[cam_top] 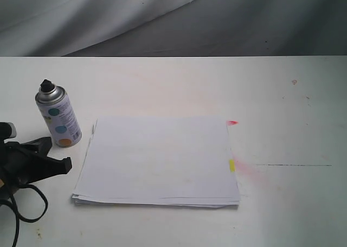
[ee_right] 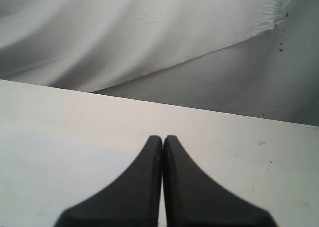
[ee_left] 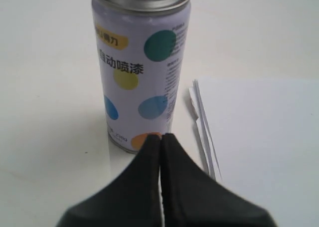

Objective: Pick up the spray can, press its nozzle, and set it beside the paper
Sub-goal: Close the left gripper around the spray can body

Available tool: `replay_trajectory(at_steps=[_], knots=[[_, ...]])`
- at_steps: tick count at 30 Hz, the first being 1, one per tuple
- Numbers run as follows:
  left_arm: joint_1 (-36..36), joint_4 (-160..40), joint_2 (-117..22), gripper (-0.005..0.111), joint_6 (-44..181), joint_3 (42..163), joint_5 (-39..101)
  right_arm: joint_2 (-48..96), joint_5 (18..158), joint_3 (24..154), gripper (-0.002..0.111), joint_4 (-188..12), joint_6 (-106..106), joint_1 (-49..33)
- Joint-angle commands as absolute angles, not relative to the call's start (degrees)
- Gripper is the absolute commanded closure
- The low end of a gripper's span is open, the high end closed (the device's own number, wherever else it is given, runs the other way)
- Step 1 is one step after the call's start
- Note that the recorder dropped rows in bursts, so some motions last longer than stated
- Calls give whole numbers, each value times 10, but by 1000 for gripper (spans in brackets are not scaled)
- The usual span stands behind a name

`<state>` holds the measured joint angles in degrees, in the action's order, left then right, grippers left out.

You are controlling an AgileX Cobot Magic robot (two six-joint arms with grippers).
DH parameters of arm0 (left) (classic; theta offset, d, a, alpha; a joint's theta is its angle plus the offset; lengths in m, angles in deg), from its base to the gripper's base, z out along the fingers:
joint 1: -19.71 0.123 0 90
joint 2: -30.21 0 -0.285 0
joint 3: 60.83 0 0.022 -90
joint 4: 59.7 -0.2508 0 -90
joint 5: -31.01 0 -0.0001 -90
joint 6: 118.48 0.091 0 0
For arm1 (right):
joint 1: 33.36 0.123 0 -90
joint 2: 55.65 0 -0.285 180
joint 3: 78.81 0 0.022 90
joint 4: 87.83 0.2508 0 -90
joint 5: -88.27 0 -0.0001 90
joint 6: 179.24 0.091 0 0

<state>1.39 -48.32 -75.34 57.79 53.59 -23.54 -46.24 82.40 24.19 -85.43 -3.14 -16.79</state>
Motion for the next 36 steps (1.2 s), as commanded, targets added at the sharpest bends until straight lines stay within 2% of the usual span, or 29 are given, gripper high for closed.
replay_trajectory(at_steps=[1,4,7,10,14,17,22,28,36], knots=[[11,-482,-755,107,575,536,-250,-462,830,240,108,-857,-33,-167],[11,-482,-755,105,575,536,-254,-462,830,240,108,-857,-33,-167],[11,-482,-755,96,575,536,-257,-462,830,240,108,-857,-33,-167],[11,-482,-755,77,575,536,-257,-462,830,240,108,-857,-33,-167],[11,-480,-755,42,575,536,-260,-462,830,240,108,-857,-33,-167],[11,-478,-755,29,575,536,-262,-462,830,240,108,-857,-33,-167],[11,-478,-755,24,575,536,-262,-462,830,240,108,-857,-33,-167],[11,-478,-755,24,575,537,-278,-462,830,240,108,-857,-33,-167],[11,-483,-757,24,576,581,-225,-462,830,240,108,-857,-33,-167]])
